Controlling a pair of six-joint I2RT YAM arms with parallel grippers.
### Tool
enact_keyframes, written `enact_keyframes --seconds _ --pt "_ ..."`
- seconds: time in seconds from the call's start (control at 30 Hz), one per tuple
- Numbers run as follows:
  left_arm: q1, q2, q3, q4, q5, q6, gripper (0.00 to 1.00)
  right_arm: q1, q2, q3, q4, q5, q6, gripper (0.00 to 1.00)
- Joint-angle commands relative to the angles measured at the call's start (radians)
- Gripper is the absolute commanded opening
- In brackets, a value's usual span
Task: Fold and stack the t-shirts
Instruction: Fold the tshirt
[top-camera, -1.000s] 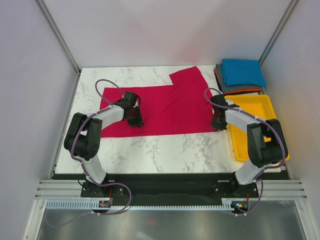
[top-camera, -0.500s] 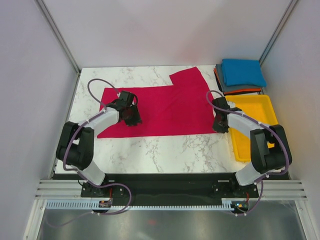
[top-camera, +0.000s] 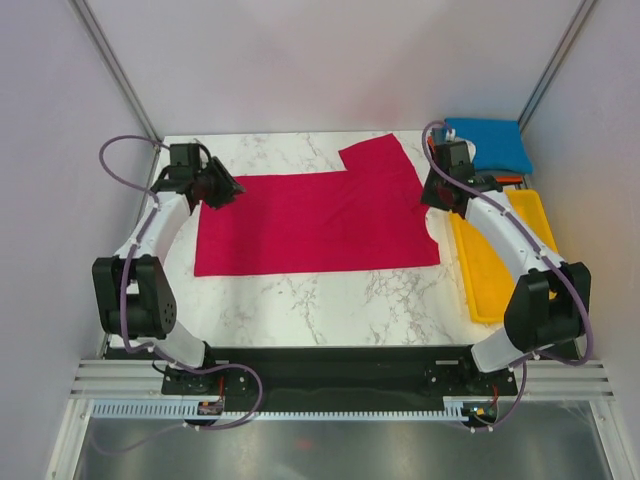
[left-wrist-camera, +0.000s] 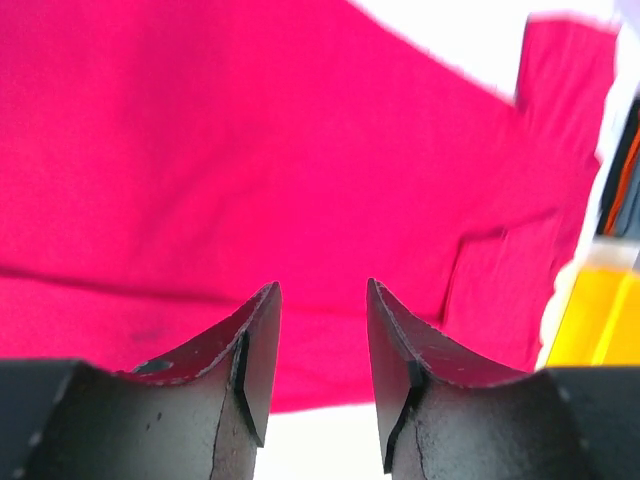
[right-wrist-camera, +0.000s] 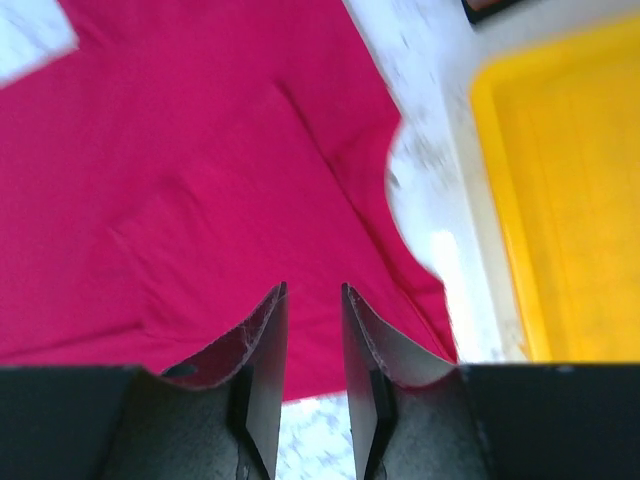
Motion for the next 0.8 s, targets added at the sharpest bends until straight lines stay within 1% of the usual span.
enact_keyframes --seconds 0.0,0.1,0.17,0.23,0.3,0.33,0.37,0.43,0.47,0.53,0.57,0.67,0.77 --pt "0.073 0.075 0.105 0.001 0.036 0.029 0.47 -0.001 0.088 0.146 0.089 -0.067 -0.048 0.36" --pt "0.157 0.176 0.166 0.007 0.033 0.018 0.44 0.001 0.18 0.252 0.148 -0.074 -0.045 0.38" --pt "0.186 0.251 0.2 0.029 0.059 0.01 0.4 -0.002 0.251 0.309 0.226 -0.078 -0.037 0.41" --pt "0.216 0.294 0.234 0.047 0.077 -0.014 0.4 -0.003 0.303 0.346 0.315 -0.106 -0.039 0.42" --pt "0.232 0.348 0.252 0.066 0.079 -0.04 0.43 -0.003 0.404 0.433 0.351 -0.112 -0.039 0.44" --pt "0.237 0.368 0.273 0.067 0.082 -0.049 0.43 -0.003 0.444 0.47 0.354 -0.119 -0.042 0.44" --pt "0.242 0.38 0.284 0.073 0.082 -0.054 0.43 -0.003 0.516 0.543 0.353 -0.123 -0.045 0.45" --pt "0.251 0.416 0.313 0.092 0.064 -0.053 0.44 -0.004 0.586 0.608 0.354 -0.124 -0.054 0.45" --pt "0.254 0.428 0.327 0.09 0.056 -0.051 0.45 -0.007 0.648 0.665 0.353 -0.117 -0.057 0.45" --pt "0.263 0.477 0.37 0.093 0.053 -0.043 0.45 -0.012 0.702 0.711 0.36 -0.106 -0.057 0.46" --pt "0.265 0.498 0.384 0.092 0.051 -0.04 0.45 -0.022 0.756 0.76 0.365 -0.107 -0.052 0.46" --pt "0.271 0.552 0.424 0.09 0.047 -0.03 0.47 -0.039 0.848 0.838 0.385 -0.147 -0.017 0.47" --pt "0.272 0.595 0.458 0.092 0.033 -0.033 0.49 -0.053 0.9 0.863 0.437 -0.159 0.052 0.48"
